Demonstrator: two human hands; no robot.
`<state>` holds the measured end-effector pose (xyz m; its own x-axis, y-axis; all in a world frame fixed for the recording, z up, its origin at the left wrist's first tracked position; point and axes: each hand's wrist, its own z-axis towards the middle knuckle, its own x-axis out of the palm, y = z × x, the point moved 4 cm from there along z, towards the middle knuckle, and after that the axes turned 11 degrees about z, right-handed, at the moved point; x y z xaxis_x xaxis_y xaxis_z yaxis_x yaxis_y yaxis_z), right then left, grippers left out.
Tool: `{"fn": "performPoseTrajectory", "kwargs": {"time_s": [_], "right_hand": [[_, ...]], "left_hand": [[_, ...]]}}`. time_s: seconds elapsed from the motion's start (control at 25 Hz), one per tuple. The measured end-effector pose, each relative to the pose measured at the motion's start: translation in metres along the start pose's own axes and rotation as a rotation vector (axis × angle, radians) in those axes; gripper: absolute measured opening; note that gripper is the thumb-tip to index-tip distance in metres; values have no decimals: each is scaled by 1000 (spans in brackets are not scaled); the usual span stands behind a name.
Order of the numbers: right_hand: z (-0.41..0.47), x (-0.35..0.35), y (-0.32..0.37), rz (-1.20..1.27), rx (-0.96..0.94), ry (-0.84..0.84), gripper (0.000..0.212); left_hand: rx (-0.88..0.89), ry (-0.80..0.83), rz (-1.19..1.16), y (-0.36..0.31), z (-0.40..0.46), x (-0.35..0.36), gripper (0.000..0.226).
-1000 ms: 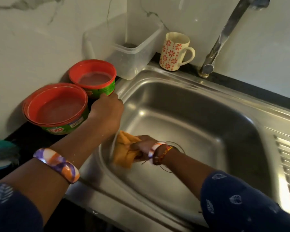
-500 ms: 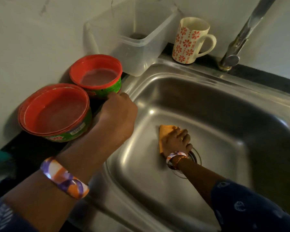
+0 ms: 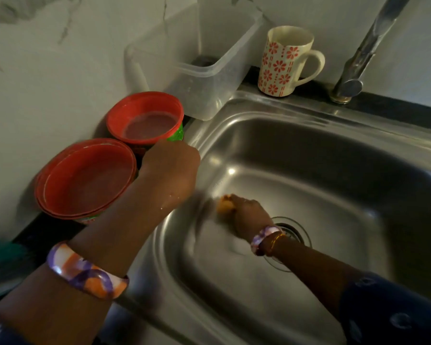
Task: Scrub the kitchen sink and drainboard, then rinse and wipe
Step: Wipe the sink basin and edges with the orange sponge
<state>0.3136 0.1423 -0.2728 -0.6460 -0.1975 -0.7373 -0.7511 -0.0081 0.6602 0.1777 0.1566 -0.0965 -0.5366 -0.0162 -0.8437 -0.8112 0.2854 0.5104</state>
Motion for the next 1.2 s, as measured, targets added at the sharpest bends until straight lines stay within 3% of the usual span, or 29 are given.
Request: {"fn": "performPoseTrajectory", "kwargs": {"time_s": [0.08,0.16,0.24,0.36,0.48,0.68,0.76,0.92,1.04,1.2], "right_hand": [[21,-35,-3,447,190,-276,34],[47,-40,-7,694,277,-371,38],[69,-27,3,724,308,-212,64],[68,20,21,379,321,80,83],[49,30,29,487,256,43,55],[-24,45,38,863,396,390,50],[-54,52,53,917,452,493,39],[-54,24,77,981,457,352,42],[-51,5,90,1346,581,250,34],[-16,-58,99,1896,457,80,31]], "left_hand": [[17,-35,-37,3,-1,2,25],[58,-60,-62,5,-2,4,36],[68,-39,-87,7,-4,9,32],[88,-11,-96,6,-10,11,33],[69,-12,-96,7,-10,12,33],[90,28,-16,4,-5,12,36],[96,53,-19,4,-3,11,40],[72,107,-81,7,-3,14,43],[17,88,-131,7,-2,15,38],[-74,36,-152,-3,-2,9,32]]}}
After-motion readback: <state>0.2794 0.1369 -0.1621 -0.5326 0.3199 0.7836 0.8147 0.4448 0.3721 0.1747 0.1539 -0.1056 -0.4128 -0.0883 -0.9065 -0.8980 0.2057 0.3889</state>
